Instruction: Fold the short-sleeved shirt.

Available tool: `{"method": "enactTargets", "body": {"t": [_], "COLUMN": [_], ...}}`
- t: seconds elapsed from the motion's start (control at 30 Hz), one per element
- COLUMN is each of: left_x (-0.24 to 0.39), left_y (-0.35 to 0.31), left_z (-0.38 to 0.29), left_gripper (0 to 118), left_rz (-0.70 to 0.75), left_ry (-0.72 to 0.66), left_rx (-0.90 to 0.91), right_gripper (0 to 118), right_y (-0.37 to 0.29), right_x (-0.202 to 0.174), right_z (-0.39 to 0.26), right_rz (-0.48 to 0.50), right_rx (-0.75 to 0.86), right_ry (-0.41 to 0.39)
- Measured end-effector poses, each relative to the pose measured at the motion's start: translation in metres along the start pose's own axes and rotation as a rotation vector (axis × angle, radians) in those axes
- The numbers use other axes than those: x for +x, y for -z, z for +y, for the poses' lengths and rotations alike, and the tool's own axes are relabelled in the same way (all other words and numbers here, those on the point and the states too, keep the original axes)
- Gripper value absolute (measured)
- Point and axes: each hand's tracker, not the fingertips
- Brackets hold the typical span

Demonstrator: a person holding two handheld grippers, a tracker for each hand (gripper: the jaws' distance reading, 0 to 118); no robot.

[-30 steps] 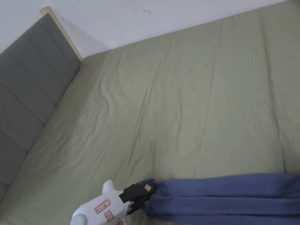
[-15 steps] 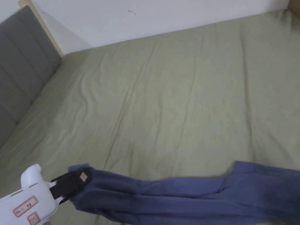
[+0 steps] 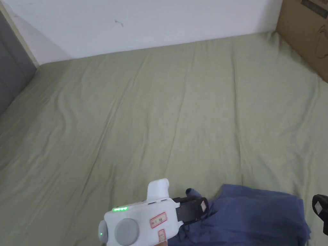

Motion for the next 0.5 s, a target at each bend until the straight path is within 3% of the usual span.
{"method": "enactTargets", "body": {"t": [0.03, 0.07, 0.13, 0.17, 0.2, 0.23, 0.37, 0.5], "left_x": [-0.004, -0.009, -0.019, -0.022, -0.026, -0.030, -0.030, -0.010], "left_y": [-0.007, -0.018, -0.031, -0.034, -0.033, -0.028, 0.014, 0.056], "left_z": [0.002, 0.004, 0.005, 0.005, 0.004, 0.002, -0.019, -0.040], "left_gripper": [63, 79, 68, 56, 35, 4, 0, 0], "left_rz": [-0.053, -0.096, -0.090, -0.046, -0.034, -0.038, -0.132, 0.026], "left_ry": [-0.045, -0.091, -0.135, -0.131, -0.129, -0.132, -0.180, -0.023], "left_rx": [0.029, 0.053, 0.068, 0.095, 0.113, 0.104, -0.027, -0.159], "right_gripper": [0, 0, 0, 0, 0, 0, 0, 0], "right_y": [0.000, 0.001, 0.001, 0.001, 0.001, 0.002, 0.002, 0.003], "right_x": [0.002, 0.004, 0.005, 0.006, 0.007, 0.008, 0.008, 0.005], "right_z": [-0.002, -0.003, -0.004, -0.005, -0.006, -0.006, -0.008, -0.011], "right_rz": [0.002, 0.003, 0.001, 0.002, 0.005, 0.007, 0.001, 0.002], "right_rx": [-0.003, -0.005, -0.006, -0.007, -0.009, -0.010, -0.019, -0.036], "right_ry": [0.008, 0.015, 0.022, 0.028, 0.035, 0.040, 0.045, 0.046]}}
